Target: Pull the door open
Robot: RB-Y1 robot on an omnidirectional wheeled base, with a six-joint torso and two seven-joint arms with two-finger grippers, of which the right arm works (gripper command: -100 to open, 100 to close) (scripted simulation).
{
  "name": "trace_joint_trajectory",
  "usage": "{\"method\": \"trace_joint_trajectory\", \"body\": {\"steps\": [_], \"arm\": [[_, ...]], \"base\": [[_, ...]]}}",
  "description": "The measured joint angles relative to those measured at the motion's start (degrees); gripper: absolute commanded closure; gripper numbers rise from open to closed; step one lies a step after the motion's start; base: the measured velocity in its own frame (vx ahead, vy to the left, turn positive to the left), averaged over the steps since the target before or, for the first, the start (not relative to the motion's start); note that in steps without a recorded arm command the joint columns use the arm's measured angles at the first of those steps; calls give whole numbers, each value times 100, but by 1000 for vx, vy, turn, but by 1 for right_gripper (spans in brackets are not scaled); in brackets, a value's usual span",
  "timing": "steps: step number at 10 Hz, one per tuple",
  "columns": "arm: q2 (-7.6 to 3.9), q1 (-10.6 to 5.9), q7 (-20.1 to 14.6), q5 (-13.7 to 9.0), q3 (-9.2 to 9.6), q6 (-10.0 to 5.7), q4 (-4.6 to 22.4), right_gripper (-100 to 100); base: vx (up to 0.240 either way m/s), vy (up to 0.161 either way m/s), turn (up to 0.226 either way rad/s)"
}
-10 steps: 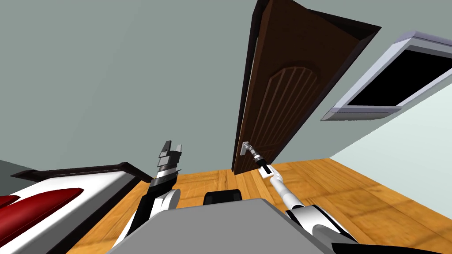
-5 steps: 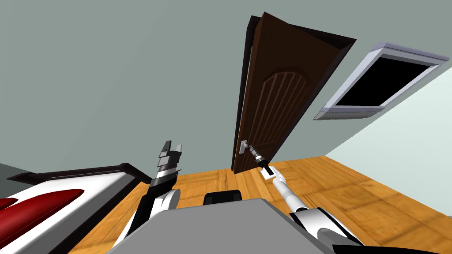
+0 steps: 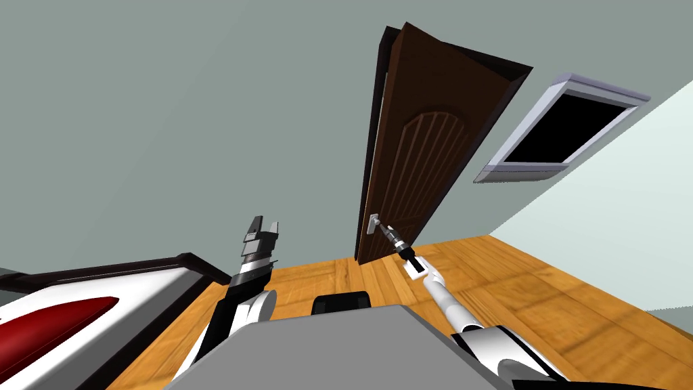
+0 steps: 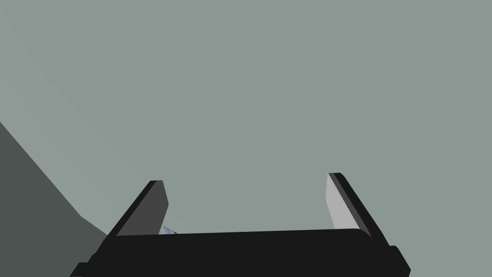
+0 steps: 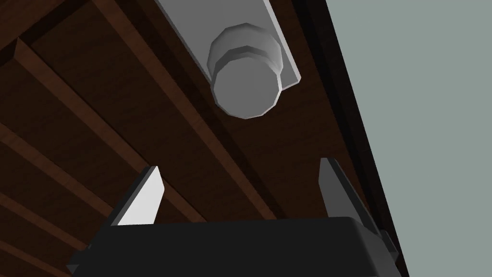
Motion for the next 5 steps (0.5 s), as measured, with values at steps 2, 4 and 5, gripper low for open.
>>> {"method": "trace_joint_trajectory", "body": {"steps": [2, 4, 5], "arm": [[-61, 55, 274, 97, -8, -49, 2, -100], [-120, 111, 564, 215, -14, -94, 4, -100], [-151, 140, 706, 272, -17, -110, 1, -100]], "base": [[-25, 43, -55], [-21, 33, -39], [-30, 39, -61]]}}
